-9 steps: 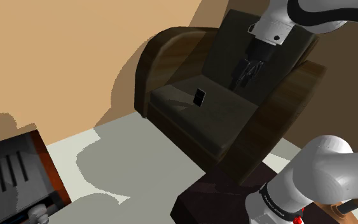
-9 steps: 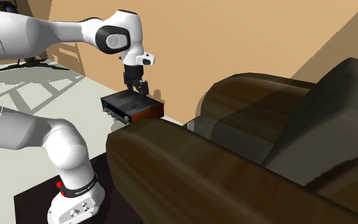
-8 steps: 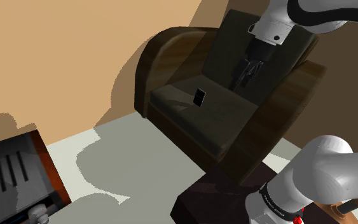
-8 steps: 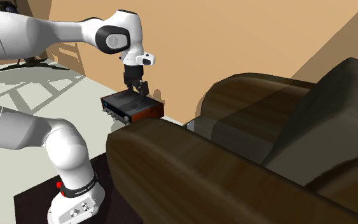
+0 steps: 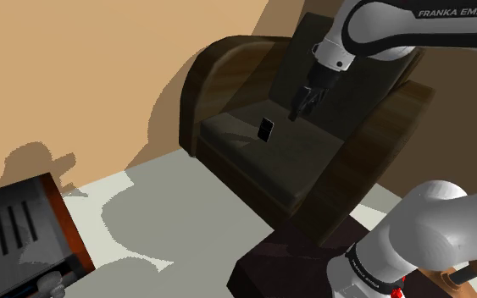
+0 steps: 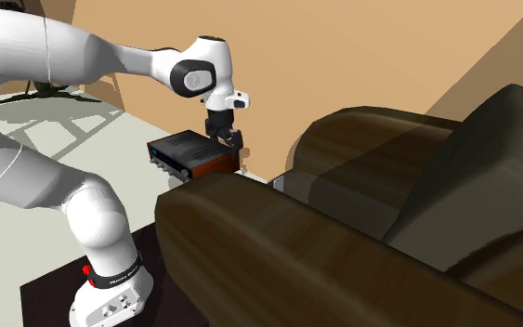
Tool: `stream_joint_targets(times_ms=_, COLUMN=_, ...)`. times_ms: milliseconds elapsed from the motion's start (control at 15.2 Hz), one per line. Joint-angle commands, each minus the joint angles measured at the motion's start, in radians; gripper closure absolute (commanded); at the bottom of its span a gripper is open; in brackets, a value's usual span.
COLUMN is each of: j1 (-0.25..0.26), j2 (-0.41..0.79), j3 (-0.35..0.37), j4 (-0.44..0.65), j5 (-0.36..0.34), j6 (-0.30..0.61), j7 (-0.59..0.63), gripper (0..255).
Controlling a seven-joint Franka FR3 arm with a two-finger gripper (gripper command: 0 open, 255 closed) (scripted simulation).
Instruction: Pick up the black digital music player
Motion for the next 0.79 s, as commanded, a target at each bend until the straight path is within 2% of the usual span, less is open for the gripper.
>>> stream_joint_targets(times_ms=0, j1=-0.007, j2=0.069, j3=-0.016, j4=0.003, j5=-0.014, j6=0.082, j7=-0.026, gripper=0)
stream_joint_targets(times_ms=726, j1=-0.028, j2=0.443, j3=-0.084, j4=0.150, j5=-0.038, j6=0.390, j7=-0.142, gripper=0)
